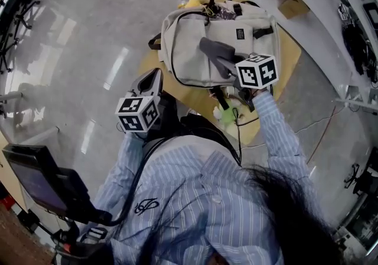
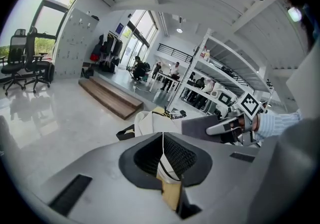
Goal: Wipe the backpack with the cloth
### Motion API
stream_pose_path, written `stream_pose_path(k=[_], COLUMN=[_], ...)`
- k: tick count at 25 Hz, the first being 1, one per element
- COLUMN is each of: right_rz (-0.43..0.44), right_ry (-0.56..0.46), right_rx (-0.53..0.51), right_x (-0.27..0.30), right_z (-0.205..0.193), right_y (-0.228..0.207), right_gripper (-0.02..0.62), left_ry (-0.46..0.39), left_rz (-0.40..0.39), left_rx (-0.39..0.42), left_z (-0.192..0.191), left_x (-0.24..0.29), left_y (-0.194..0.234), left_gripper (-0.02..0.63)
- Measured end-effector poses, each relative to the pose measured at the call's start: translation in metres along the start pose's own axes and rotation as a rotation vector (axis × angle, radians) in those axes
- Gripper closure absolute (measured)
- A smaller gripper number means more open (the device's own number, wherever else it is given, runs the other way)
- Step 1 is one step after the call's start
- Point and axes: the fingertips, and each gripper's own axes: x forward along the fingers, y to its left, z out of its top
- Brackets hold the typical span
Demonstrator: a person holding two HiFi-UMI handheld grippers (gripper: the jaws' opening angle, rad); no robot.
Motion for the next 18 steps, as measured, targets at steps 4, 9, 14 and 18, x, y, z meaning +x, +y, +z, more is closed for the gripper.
stream_pose_path(k=[4,9,14,18], right_rz=[0.020,0.039,0.039,0.032], right_ry=[-0.003,0.026,0.083,0.042], right_rx=[0.058,0.114,0.117,0.032], right_x=[-0.009,-0.012,-0.014,-0.032], right_z=[-0.046,-0.099,-0.124,-0.081], right_y=[0.029,0.061,0.065,0.052], right_gripper=[0.540,0.540,0.540,0.540], left_ry=[0.012,0.033,0.044,0.051], left_rz=[-0.034,-0.068,-0.087,-0.095], left_rx=[0.018,0.038,0.059,0.068], left_z=[-0.004,-0.011,-0.012,-0.010], left_x=[0.007,0.009,0.012,0.016], left_y=[-0.014,-0.032,-0.039,-0.040], left_gripper=[0.597,0.597,0.597,0.597])
